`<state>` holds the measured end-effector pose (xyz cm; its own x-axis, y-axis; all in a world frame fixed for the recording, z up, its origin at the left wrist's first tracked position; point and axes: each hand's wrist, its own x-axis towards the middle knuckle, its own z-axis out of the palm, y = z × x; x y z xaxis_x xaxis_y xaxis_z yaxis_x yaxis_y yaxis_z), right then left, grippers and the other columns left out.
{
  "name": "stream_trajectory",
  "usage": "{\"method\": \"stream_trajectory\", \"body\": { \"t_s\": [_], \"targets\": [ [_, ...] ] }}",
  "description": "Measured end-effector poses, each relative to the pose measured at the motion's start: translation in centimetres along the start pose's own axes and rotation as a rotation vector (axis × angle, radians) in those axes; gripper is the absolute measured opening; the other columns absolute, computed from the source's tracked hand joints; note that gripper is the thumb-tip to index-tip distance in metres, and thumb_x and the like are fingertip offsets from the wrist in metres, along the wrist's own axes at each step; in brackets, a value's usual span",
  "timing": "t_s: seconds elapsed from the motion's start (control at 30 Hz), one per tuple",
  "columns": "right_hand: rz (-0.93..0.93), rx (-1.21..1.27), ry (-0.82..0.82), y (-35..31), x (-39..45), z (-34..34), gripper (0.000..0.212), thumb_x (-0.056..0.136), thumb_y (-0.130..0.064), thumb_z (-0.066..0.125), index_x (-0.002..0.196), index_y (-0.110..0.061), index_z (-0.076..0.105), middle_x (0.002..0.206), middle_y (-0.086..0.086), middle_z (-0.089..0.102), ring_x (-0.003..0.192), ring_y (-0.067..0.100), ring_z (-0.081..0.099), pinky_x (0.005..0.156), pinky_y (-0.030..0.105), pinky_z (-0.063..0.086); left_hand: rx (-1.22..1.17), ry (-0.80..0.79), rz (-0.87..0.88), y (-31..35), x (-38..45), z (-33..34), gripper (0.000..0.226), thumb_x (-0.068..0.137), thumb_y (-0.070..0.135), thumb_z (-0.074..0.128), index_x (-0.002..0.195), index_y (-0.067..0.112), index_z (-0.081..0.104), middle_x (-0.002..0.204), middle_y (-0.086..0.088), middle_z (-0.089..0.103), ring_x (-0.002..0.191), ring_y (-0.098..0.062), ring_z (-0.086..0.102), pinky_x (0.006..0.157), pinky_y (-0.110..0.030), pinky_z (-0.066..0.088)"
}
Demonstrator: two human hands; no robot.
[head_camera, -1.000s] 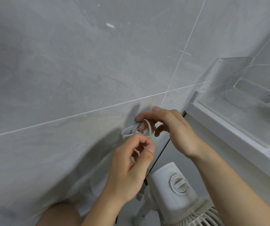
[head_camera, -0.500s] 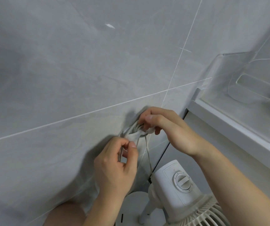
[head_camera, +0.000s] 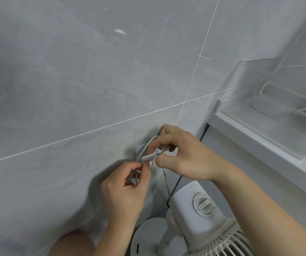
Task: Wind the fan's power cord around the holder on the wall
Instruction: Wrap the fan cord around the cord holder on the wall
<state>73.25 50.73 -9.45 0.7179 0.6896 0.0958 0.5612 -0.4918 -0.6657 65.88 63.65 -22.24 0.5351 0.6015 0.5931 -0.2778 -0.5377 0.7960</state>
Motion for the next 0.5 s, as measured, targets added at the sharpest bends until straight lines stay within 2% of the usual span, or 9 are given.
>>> {"method": "stream_trajectory", "body": {
  "t_s": [0.1, 0.23, 0.3, 0.4, 0.5],
  "targets": [
    [0.013, 0.021, -0.015, -0.2, 0.1, -0.1, 0.037, 0.065, -0.05, 0.061, 0.088, -0.027, 0.079, 0.094, 0.0, 0.055, 0.089, 0.007, 0.05, 0.078, 0.013, 0.041, -0.036, -0.04, -0.021, -0.3, -0.1, -0.1, 0.022, 0.086, 0.036, 0.072, 0.079, 0.015, 0.077, 0.064, 0.016, 0.065, 0.051, -0.002, 0.057, 0.05, -0.018, 0.047],
    [0.027, 0.077, -0.018, 0.1, 0.0, -0.2, 0.037, 0.066, -0.052, 0.062, 0.087, -0.028, 0.081, 0.096, 0.001, 0.058, 0.092, 0.011, 0.055, 0.082, 0.022, 0.046, -0.028, -0.181, -0.068, -0.6, -1.2, 0.9, 0.028, 0.084, 0.042, 0.065, 0.101, 0.022, 0.076, 0.088, 0.018, 0.072, 0.06, -0.003, 0.065, 0.052, -0.029, 0.055],
    [0.041, 0.148, -0.021, 0.5, -0.1, -0.4, 0.03, 0.071, -0.043, 0.065, 0.09, -0.027, 0.081, 0.09, -0.003, 0.059, 0.086, 0.014, 0.058, 0.081, 0.028, 0.048, -0.052, -0.227, -0.115, -0.6, -1.6, 1.3, 0.031, 0.083, 0.043, 0.063, 0.106, 0.025, 0.074, 0.095, 0.019, 0.073, 0.066, -0.004, 0.067, 0.054, -0.031, 0.057],
    [0.07, 0.35, -0.006, 1.2, -0.3, -1.2, 0.019, 0.079, -0.022, 0.063, 0.091, -0.014, 0.076, 0.079, -0.011, 0.065, 0.078, 0.009, 0.059, 0.079, 0.023, 0.049, -0.119, -0.241, -0.2, -0.5, -1.4, 1.4, 0.027, 0.081, 0.045, 0.061, 0.1, 0.031, 0.074, 0.082, 0.019, 0.073, 0.063, -0.007, 0.067, 0.055, -0.03, 0.056],
    [0.087, 0.429, 0.046, 1.8, -0.4, -1.8, 0.022, 0.08, -0.016, 0.057, 0.086, 0.0, 0.071, 0.081, 0.0, 0.073, 0.079, 0.009, 0.062, 0.079, 0.023, 0.051, -0.211, -0.291, -0.263, -0.6, -1.0, 1.3, 0.022, 0.081, 0.045, 0.059, 0.096, 0.037, 0.073, 0.078, 0.017, 0.073, 0.06, -0.01, 0.064, 0.056, -0.022, 0.05]
  ]
}}
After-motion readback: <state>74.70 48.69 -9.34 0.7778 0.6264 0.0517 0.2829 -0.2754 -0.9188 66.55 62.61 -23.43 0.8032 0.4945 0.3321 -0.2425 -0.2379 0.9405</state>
